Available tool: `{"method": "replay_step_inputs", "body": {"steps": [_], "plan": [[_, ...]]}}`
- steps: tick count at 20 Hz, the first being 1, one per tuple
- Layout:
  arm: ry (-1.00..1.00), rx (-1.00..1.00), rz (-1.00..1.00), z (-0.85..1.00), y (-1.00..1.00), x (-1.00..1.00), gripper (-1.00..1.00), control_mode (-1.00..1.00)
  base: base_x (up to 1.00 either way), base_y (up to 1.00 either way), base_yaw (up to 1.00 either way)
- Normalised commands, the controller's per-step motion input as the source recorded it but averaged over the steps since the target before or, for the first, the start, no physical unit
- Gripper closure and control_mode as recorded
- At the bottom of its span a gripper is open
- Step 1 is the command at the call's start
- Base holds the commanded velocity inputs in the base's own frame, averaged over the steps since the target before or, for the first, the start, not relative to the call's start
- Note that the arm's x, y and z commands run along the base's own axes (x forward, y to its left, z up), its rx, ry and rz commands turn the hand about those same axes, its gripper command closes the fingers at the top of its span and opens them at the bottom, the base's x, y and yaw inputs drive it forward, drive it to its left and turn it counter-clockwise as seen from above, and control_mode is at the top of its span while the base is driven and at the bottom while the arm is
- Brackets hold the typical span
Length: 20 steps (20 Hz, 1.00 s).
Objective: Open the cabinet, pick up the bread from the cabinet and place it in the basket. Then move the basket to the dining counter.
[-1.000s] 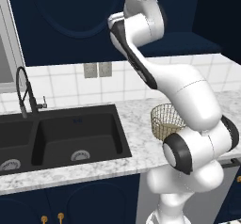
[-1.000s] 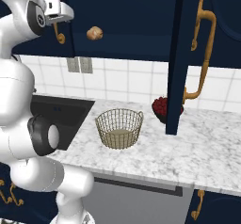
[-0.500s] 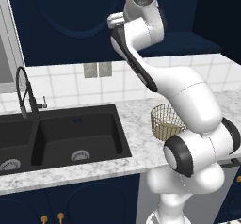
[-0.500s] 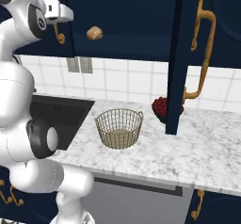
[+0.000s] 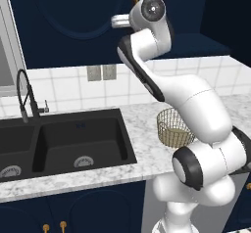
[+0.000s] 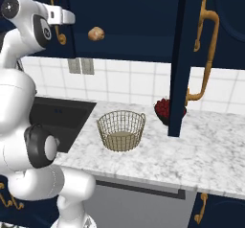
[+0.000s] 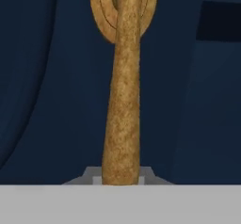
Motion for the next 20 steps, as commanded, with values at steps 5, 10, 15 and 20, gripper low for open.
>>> {"method": "replay_step_inputs", "body": {"steps": [5, 10, 15, 20], "plan": [[-0.02, 0.13, 0.00, 0.09, 0.16, -0.57, 1.00, -1.00, 0.00, 0.00, 0.00], [0.01, 0.15, 0.00, 0.06, 0.11, -1.00, 1.00, -1.00, 0.00, 0.00, 0.00], [0.00, 0.14, -0.01, 0.02, 0.27, -1.00, 1.00, -1.00, 0.00, 0.00, 0.00], [-0.01, 0.13, -0.03, 0.00, 0.43, -1.00, 1.00, -1.00, 0.00, 0.00, 0.00]]}}
